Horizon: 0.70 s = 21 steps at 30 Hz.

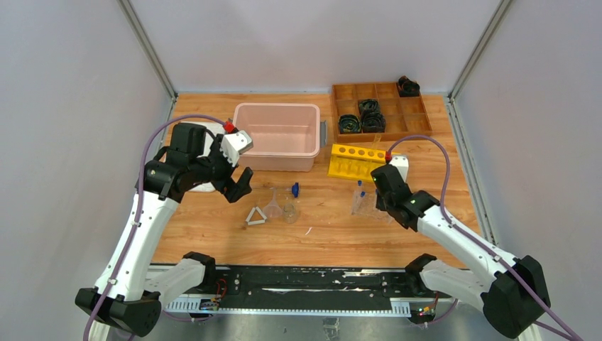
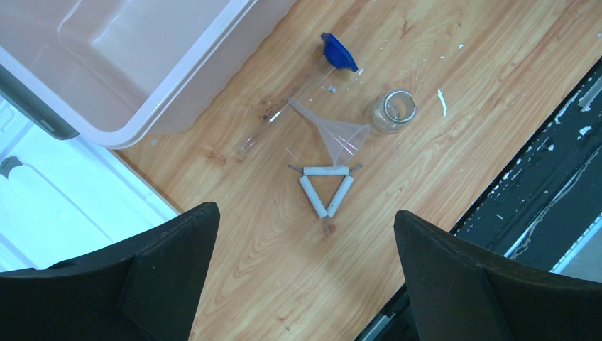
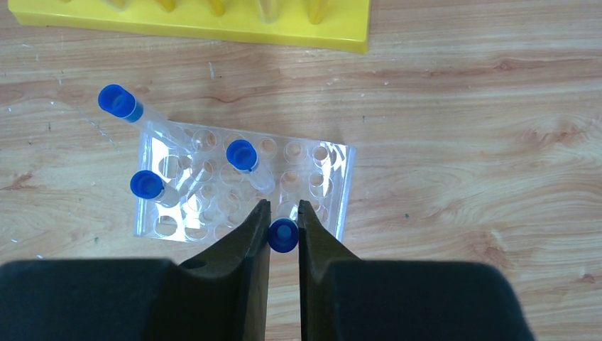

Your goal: Organize the chemistry lab equipment

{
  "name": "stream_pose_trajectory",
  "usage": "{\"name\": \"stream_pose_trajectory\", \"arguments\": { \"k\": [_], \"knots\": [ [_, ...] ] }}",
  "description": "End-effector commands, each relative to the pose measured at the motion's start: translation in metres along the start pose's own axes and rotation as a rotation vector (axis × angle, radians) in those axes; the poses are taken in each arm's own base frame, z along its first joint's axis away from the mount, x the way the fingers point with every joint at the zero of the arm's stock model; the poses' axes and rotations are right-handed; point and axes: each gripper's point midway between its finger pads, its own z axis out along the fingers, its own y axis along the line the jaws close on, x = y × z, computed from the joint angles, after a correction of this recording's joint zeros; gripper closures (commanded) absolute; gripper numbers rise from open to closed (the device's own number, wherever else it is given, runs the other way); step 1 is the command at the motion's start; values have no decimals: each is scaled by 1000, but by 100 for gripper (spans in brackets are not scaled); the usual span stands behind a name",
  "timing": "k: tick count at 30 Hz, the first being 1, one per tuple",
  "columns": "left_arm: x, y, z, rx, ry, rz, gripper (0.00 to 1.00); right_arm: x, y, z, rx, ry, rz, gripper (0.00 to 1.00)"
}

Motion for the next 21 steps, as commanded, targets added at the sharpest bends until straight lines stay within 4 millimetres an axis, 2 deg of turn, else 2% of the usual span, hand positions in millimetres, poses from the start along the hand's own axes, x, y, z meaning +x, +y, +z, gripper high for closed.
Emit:
{"name": "stream_pose_trajectory", "arguments": {
  "k": [1,6,7,12,13,16,19,21],
  "knots": [
    [-11,1,-6,-11,-33,19,0,2,-8,6,35,-6,8,100],
    [-11,1,-6,-16,-34,22,0,8,-8,8,31,9,3,100],
    [-11,1,-6,-16,-32,21,0,9,-8,7,25,12,4,97],
    [-10,1,-7,-21,-33,22,0,5,-4,0,-8,1,12,68],
    [-11,1,-7,-21,-34,23,0,0,-4,-3,-16,-9,16,61],
    [-10,2,-7,-25,-33,22,0,-16,-2,-17,-41,-46,33,50],
    [-11,2,-8,-28,-34,18,0,-37,4,-36,-85,-83,60,47],
    [-12,2,-8,-30,-35,12,0,-53,16,-49,-149,-106,81,50]
  ]
}}
